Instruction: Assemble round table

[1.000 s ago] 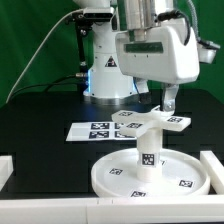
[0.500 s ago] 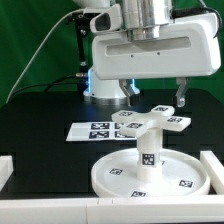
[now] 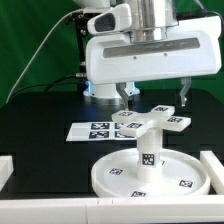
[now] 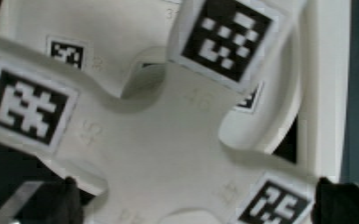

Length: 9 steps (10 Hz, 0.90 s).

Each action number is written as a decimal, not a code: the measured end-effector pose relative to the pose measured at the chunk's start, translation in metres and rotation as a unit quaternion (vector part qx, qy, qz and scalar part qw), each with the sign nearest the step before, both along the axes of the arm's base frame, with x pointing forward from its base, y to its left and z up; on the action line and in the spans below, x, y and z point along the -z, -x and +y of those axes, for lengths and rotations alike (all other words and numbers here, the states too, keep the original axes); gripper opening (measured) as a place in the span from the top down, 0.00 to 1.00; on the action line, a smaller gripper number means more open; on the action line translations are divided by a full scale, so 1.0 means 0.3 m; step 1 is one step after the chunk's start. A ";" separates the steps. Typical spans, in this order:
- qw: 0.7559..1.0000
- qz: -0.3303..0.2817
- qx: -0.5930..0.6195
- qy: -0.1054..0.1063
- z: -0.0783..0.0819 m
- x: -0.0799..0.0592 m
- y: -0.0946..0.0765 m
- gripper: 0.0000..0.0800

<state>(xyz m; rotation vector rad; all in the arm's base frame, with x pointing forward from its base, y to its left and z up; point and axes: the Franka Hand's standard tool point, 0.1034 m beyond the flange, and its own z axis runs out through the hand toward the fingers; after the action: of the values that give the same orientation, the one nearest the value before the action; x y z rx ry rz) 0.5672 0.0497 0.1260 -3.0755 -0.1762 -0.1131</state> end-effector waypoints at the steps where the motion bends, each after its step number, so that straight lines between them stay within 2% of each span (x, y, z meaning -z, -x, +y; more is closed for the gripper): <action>1: 1.000 -0.002 -0.017 0.001 0.000 0.000 -0.005 0.19; 3: 1.000 0.001 -0.010 0.001 -0.003 0.006 0.000 0.19; 4: 0.999 0.012 0.031 0.000 -0.006 0.020 0.011 0.19; 7: 0.998 0.020 0.055 0.002 -0.052 0.055 0.022 0.19; 9: 0.998 0.022 0.053 0.002 -0.025 0.063 0.025 0.19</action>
Offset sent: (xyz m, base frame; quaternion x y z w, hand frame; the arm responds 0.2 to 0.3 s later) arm -0.0089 -0.0159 -0.0103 -0.0484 -0.0744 0.1310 0.9874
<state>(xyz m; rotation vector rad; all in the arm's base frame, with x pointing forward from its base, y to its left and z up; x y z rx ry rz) 0.5597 0.0421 0.1071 -3.0871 -0.0119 -0.0507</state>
